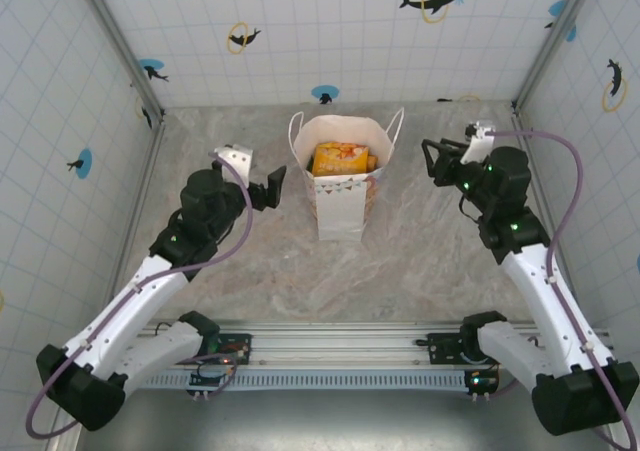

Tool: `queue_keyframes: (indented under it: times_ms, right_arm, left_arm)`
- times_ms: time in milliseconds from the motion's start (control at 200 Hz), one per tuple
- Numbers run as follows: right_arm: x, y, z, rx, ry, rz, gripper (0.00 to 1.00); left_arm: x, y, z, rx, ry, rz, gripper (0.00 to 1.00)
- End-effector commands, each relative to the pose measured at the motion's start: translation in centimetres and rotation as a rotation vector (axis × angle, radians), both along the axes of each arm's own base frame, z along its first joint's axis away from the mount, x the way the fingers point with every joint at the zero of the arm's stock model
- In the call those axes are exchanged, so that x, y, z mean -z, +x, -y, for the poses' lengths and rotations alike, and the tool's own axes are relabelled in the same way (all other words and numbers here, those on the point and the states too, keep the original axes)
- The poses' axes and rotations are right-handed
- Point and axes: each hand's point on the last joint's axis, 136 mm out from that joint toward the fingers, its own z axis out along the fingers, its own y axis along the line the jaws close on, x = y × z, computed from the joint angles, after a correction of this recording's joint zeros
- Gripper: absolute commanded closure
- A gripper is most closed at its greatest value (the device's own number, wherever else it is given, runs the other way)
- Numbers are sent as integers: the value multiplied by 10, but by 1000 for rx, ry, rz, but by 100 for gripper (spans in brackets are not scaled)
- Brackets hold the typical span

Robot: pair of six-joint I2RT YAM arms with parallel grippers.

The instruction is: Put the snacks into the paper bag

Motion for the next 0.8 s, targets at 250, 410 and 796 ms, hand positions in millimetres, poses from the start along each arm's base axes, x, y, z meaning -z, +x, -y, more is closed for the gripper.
queue_keyframes:
  times_ms: [250,410,796]
  right_arm:
    - [118,-8,80,330,-194,-69,37]
    - [164,-11,101,389,-197,-83,0]
    - [252,-32,116,411,-373,-97,0]
  left_arm:
    - [117,7,-110,-434,-62,-150,2]
    - [149,6,-148,-589,-84,-83,2]
    - [212,-22,-184,-709,18,-19,2]
